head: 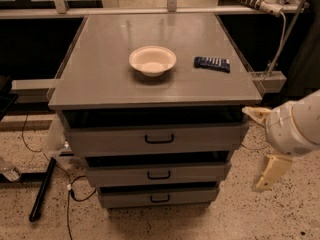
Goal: Open bottom drawer
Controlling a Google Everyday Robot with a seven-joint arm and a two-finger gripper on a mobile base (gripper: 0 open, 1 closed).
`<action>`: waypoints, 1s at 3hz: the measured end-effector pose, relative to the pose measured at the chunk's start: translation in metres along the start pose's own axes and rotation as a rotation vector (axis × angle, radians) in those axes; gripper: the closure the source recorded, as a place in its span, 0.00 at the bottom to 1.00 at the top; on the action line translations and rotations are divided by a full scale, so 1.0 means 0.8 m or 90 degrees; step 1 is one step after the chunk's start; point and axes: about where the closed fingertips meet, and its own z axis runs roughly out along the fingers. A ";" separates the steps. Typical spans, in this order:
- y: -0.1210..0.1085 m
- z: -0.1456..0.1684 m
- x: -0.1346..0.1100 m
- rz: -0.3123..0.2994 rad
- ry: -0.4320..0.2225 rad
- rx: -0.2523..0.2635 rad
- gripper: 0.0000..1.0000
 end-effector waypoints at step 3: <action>-0.001 0.109 0.056 0.007 -0.005 0.004 0.00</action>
Offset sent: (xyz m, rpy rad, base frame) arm 0.0116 -0.0078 -0.0553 0.0269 -0.0023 0.0101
